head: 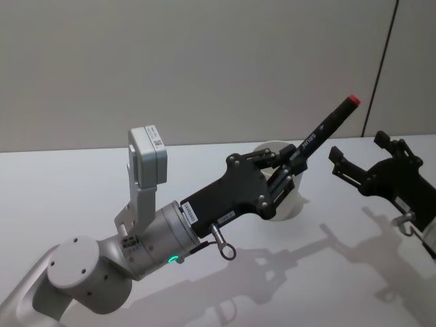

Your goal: Place the pen into the pen holder.

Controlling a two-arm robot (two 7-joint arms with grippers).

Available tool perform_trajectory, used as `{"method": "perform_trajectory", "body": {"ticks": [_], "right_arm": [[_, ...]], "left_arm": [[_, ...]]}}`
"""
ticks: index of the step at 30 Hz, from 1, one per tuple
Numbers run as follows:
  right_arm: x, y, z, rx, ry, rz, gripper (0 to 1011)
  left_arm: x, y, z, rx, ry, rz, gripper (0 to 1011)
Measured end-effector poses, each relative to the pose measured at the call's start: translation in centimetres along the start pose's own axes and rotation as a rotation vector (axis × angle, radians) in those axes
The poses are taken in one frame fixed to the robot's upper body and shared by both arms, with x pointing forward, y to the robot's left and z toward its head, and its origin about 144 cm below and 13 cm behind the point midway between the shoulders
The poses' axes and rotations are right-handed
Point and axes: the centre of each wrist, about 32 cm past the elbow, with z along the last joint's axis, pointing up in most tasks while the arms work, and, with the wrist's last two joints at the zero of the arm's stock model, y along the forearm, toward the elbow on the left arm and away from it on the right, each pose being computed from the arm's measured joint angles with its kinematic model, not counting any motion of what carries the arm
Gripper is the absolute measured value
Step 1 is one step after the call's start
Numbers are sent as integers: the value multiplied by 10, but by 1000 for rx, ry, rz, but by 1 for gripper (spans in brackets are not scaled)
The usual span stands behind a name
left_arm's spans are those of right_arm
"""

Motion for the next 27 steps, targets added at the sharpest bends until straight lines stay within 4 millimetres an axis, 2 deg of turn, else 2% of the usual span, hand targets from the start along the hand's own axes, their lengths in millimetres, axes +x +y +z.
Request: {"method": "perform_trajectory", "body": {"ticks": [16,27], "right_arm": [[19,-28,28,-44,114,115,1001],[29,-39,42,-71,244,214,1001]], "left_arm": [[0,-1,0,0,3,-4,176],[0,-1,-1,0,3,-4,176]]}}
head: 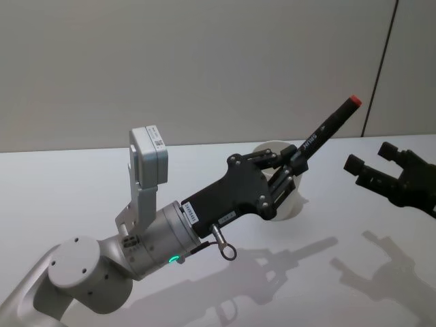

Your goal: Place the pen into the pen holder.

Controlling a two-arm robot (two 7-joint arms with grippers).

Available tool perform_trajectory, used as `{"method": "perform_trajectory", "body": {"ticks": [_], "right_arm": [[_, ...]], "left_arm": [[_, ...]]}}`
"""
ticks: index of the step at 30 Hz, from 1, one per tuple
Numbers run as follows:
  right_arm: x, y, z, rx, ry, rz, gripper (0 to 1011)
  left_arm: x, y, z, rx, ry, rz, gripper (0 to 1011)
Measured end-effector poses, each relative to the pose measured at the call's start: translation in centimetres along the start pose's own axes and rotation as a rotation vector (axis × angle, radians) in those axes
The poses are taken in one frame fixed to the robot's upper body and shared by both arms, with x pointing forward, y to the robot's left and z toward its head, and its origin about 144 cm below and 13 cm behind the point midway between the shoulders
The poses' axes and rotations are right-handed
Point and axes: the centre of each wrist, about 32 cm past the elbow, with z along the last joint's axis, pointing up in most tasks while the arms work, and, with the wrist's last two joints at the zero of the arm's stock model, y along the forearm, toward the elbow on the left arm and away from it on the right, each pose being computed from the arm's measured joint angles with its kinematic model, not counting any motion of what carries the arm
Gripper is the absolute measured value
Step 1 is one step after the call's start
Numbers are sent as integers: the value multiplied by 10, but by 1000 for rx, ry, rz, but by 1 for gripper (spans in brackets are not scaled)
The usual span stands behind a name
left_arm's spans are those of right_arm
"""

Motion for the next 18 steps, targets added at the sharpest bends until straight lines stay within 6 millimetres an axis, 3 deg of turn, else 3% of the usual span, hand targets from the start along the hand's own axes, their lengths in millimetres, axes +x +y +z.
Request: {"method": "perform_trajectory", "body": {"ticks": [18], "right_arm": [[2,-3,9,19,230,135,1001]], "left_arm": [[0,0,0,0,0,0,176]]}}
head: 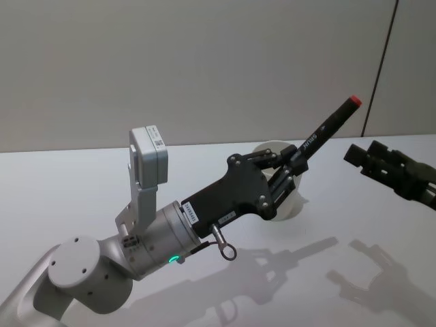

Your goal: Place the pen into the pen holder.

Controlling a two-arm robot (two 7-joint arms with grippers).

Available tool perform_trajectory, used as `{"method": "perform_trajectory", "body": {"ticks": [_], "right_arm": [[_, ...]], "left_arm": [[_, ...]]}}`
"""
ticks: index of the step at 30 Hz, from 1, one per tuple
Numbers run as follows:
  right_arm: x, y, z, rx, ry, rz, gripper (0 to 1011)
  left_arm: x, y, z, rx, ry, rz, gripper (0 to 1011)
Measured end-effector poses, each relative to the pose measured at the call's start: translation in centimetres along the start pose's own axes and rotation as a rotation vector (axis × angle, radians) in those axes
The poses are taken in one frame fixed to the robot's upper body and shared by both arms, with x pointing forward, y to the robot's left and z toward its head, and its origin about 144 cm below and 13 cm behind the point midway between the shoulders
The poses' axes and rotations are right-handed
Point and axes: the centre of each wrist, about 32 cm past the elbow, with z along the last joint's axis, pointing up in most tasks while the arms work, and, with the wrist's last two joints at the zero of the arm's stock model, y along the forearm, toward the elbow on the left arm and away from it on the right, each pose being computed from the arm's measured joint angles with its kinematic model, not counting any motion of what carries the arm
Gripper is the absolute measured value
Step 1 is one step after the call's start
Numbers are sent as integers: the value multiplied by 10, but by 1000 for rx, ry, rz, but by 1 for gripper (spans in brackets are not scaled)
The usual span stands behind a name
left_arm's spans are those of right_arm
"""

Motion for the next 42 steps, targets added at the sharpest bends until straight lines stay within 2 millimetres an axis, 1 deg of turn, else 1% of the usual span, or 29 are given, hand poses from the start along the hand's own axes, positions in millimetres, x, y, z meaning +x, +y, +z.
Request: {"method": "perform_trajectory", "body": {"ticks": [15,21,30,42], "right_arm": [[-3,10,-3,10,104,59,1001],[-5,15,-4,20,122,46,1002],[-11,28,-9,47,147,3,1001],[-16,40,-12,48,164,6,1001]], "left_arm": [[0,0,0,0,0,0,176],[0,0,0,0,0,0,176],[0,0,0,0,0,0,176],[0,0,0,0,0,0,176]]}}
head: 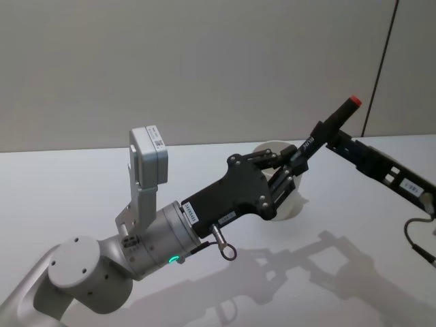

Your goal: Place the pen into the pen holder.

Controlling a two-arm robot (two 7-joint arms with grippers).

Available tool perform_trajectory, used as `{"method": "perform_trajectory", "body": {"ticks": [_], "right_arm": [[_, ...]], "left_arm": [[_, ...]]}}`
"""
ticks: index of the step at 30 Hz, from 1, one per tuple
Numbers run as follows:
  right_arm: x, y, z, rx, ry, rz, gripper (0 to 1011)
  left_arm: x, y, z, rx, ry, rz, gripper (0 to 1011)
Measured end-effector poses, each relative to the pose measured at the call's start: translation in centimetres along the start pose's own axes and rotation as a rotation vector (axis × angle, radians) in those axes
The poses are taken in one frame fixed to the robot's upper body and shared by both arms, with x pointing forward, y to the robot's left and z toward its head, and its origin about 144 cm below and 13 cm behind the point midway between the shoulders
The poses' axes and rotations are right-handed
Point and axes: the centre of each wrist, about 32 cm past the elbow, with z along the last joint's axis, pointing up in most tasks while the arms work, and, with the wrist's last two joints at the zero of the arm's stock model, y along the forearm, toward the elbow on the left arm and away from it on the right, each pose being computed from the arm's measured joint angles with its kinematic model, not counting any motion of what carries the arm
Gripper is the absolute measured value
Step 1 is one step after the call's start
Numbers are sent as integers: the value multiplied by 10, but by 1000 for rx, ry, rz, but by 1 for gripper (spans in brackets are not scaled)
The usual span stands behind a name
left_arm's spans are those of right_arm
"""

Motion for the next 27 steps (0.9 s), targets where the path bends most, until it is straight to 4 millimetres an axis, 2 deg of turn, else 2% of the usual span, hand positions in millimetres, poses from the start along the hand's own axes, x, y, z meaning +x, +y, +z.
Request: {"method": "perform_trajectory", "body": {"ticks": [27], "right_arm": [[-3,12,-2,-13,31,28,1000]], "left_arm": [[0,0,0,0,0,0,176]]}}
